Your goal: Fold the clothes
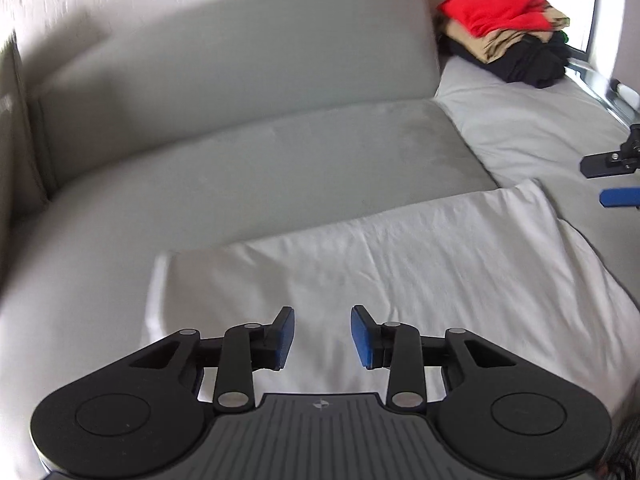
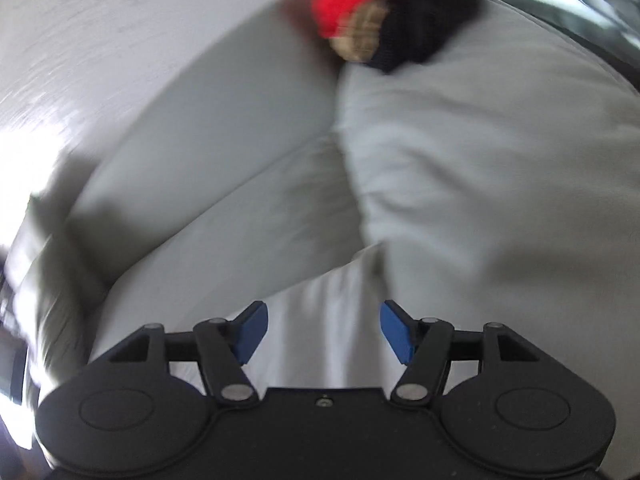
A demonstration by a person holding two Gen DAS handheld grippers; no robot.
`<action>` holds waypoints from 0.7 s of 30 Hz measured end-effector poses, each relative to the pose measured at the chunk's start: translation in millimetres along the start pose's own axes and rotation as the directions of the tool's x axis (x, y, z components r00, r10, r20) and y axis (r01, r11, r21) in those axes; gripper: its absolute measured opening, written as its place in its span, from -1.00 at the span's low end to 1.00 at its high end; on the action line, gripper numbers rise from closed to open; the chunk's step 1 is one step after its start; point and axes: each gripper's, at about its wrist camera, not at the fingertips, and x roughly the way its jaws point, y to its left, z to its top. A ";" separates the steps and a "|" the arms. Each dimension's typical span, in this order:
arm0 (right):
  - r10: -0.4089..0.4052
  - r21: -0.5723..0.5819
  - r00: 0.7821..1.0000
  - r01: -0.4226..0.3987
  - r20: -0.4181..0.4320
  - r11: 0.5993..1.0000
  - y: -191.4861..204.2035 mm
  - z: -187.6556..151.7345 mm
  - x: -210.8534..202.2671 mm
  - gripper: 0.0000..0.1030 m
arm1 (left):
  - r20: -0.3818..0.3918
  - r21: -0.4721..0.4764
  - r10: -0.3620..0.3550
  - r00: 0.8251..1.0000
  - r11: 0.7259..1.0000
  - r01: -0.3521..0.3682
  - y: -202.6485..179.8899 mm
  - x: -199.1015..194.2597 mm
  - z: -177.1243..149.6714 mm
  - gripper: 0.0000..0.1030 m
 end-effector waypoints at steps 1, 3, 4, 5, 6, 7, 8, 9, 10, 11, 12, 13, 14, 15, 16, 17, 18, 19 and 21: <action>-0.004 0.023 1.000 0.004 0.002 1.000 -9.6 2.7 4.2 0.19 | -0.012 -0.024 -0.015 1.000 1.000 0.014 0.1 12.0 -1.7 -0.37; -0.011 0.068 1.000 0.010 0.006 0.998 -28.9 7.8 12.1 -0.10 | -0.101 -0.063 0.011 0.995 0.998 -0.018 -2.8 26.4 -6.6 -0.58; -0.014 0.090 1.000 0.014 0.008 0.996 -38.5 10.3 16.0 -0.27 | -0.092 -0.032 0.026 0.995 0.999 -0.029 -7.7 27.7 -5.6 -0.58; 0.002 0.100 1.000 -0.002 0.004 0.995 -40.9 13.6 21.0 -0.49 | -0.082 0.000 0.041 0.996 0.999 -0.041 -12.6 28.9 -4.6 -0.58; 0.018 0.108 1.000 -0.018 0.000 0.994 -43.0 16.9 26.1 -0.49 | -0.073 0.030 0.056 0.996 0.998 -0.054 -17.3 30.2 -3.7 -0.58; 0.042 0.106 0.999 -0.041 -0.008 0.994 -44.2 19.6 29.8 -0.49 | -0.074 0.053 0.069 0.995 0.996 -0.065 -20.2 32.0 -4.2 -0.55; 0.056 0.120 0.998 -0.052 -0.022 0.991 -45.8 21.4 36.0 -0.49 | -0.075 0.074 0.081 0.994 0.994 -0.076 -22.6 33.6 -4.7 -0.55; 0.068 0.136 0.997 -0.063 -0.037 0.989 -47.4 23.3 42.2 -0.49 | -0.075 0.070 0.082 0.994 0.995 -0.077 -20.6 32.6 -4.4 -0.55; 0.081 0.151 0.995 -0.073 -0.051 0.986 -48.9 25.2 48.5 -0.49 | -0.076 0.062 0.081 0.994 0.995 -0.077 -20.2 32.5 -3.1 -0.54; 0.078 0.160 0.995 -0.067 -0.062 0.985 -49.4 25.6 54.1 -0.55 | -0.078 0.051 0.079 0.994 0.996 -0.075 -19.1 33.1 -2.4 -0.54; 0.073 0.169 0.995 -0.060 -0.073 0.984 -49.8 26.0 59.6 -0.58 | -0.080 0.040 0.076 0.994 0.997 -0.073 -18.0 33.7 -1.8 -0.52; 0.063 0.167 0.995 -0.049 -0.078 0.985 -48.7 27.1 63.9 -0.58 | -0.082 0.030 0.073 0.994 0.997 -0.071 -16.9 34.2 -1.2 -0.49; 0.062 0.169 0.995 -0.047 -0.081 0.984 -48.0 27.2 67.1 -0.58 | -0.082 0.023 0.070 0.994 0.997 -0.068 -16.1 32.9 -1.7 -0.48; 0.065 0.176 0.994 -0.049 -0.086 0.983 -47.6 27.1 70.2 -0.57 | -0.083 0.018 0.065 0.994 0.998 -0.064 -15.3 31.6 -2.1 -0.47; 0.066 0.179 0.993 -0.048 -0.094 0.983 -47.2 26.8 73.5 -0.57 | -0.082 0.016 0.063 0.995 0.998 -0.062 -13.6 32.3 -1.2 -0.47; 0.064 0.179 0.993 -0.045 -0.103 0.983 -47.0 26.7 77.1 -0.57 | -0.081 0.015 0.060 0.995 0.998 -0.059 -11.9 33.0 -0.2 -0.46; 0.063 0.179 0.992 -0.042 -0.111 0.983 -46.8 26.5 80.8 -0.57 | -0.081 0.013 0.058 0.995 0.998 -0.057 -10.3 33.7 0.7 -0.45; 0.061 0.180 0.991 -0.039 -0.120 0.983 -46.6 26.3 84.5 -0.58 | -0.080 0.013 0.058 0.995 0.998 -0.057 -10.3 33.7 0.6 -0.45; 0.098 0.206 0.988 -0.073 -0.117 0.976 -48.8 25.7 86.3 -0.58 | -0.078 0.012 0.058 0.995 0.998 -0.057 -10.6 33.8 0.5 -0.45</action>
